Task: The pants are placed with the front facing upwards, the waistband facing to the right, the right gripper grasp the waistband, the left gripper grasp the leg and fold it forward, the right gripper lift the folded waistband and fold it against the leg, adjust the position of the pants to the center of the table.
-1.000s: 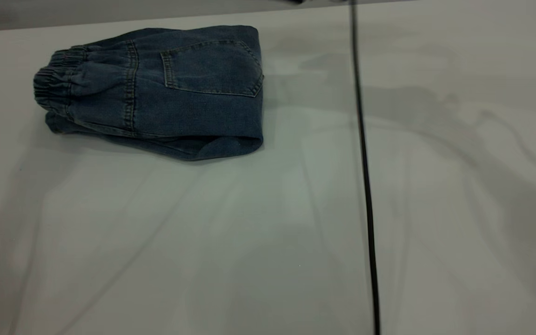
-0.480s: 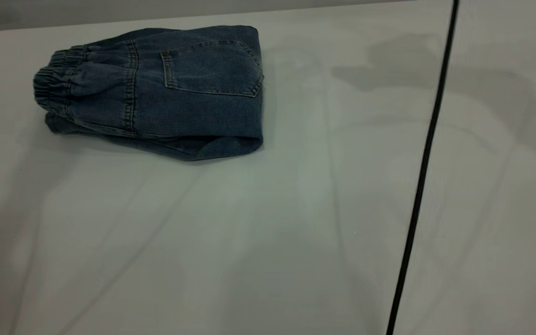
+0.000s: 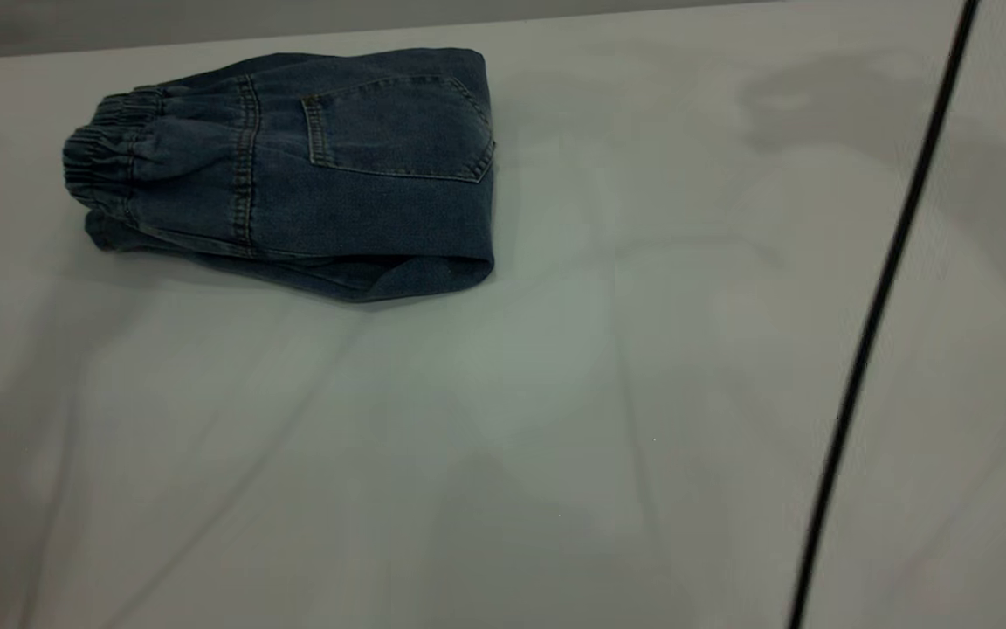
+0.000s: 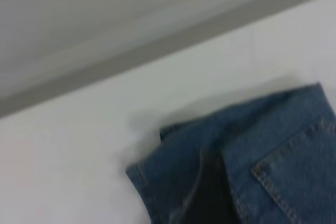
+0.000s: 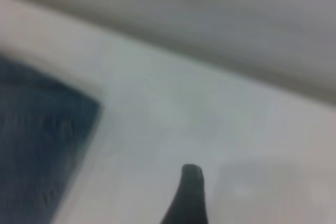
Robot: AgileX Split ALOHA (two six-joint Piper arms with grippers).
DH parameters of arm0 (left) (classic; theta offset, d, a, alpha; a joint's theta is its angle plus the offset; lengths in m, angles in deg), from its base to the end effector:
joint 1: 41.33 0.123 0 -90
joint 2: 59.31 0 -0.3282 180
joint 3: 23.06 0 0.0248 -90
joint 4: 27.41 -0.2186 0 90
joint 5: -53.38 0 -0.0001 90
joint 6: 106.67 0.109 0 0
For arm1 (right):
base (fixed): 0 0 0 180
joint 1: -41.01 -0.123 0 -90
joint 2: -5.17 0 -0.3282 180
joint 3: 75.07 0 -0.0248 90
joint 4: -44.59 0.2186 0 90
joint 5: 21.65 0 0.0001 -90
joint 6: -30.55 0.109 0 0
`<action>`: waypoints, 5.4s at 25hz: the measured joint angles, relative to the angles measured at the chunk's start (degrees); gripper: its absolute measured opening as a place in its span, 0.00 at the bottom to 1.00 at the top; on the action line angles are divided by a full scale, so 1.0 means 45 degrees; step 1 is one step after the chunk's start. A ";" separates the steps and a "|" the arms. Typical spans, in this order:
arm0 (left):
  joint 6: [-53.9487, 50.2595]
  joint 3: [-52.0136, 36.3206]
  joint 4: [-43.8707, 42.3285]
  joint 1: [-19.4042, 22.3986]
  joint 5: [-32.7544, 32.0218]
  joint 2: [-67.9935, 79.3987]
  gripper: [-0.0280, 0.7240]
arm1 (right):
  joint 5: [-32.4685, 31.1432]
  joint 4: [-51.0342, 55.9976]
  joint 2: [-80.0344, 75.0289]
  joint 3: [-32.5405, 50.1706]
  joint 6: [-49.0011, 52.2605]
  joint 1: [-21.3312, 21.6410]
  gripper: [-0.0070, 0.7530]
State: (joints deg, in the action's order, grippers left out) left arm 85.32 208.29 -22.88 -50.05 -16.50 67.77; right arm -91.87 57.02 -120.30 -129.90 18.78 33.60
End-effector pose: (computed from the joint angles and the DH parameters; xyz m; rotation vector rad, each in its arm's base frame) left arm 0.4584 -0.0785 0.3731 0.4510 2.4980 -0.0825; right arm 0.4497 0.0808 0.4038 -0.4058 2.4078 0.2490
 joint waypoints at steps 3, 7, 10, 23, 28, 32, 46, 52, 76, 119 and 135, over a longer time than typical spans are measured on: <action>0.0000 -0.0929 0.0000 0.0000 0.0000 0.0024 0.73 | -0.0014 -0.0312 0.0500 0.0033 0.0500 0.0000 0.78; 0.0037 -0.2208 0.0000 0.0000 0.0012 0.0024 0.73 | 0.0020 -0.0363 0.1190 0.0781 0.0847 0.0012 0.78; 0.0203 -0.3235 0.0026 0.0000 0.0024 0.0024 0.73 | 0.0020 -0.0557 0.1791 0.1672 0.0835 0.0012 0.78; 0.0235 -0.7119 0.0734 0.0000 0.0049 0.0090 0.73 | 0.0027 -0.0547 0.5136 0.3573 0.0786 0.0000 0.78; 0.0360 -0.7830 0.0655 0.0000 0.1071 0.0686 0.73 | 0.0039 -0.0299 0.6236 0.3850 0.0786 0.0000 0.78; 0.0974 -0.7830 0.0655 0.0000 0.2227 0.1426 0.73 | 0.0039 0.0204 0.6728 0.3850 0.0785 -0.0011 0.78; 0.2351 -0.7780 0.0592 -0.0138 0.3409 0.3204 0.73 | 0.0039 0.0658 0.6913 0.3838 0.0551 -0.0011 0.78; 0.2303 -0.7813 0.0526 -0.0848 0.3245 0.3249 0.73 | 0.0070 0.0644 0.6913 0.3838 0.0538 -0.0011 0.78; -0.2173 -0.7828 0.0766 -0.4177 0.2007 0.3278 0.73 | 0.0059 0.0630 0.6913 0.3838 0.0538 -0.0011 0.78; -0.1758 -0.5066 -0.0915 -0.4175 -0.0078 -0.7445 0.73 | 0.0047 0.0492 1.7232 1.0922 0.0589 -0.0011 0.78; -0.1059 -1.3845 -0.0104 -0.4175 -0.0003 -1.5658 0.73 | 0.0050 0.0394 2.3837 1.7712 0.0584 -0.0011 0.78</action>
State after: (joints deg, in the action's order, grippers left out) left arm 80.56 145.98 -23.35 -68.84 -16.51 -2.69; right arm -91.65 58.80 -13.03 -50.19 21.41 33.56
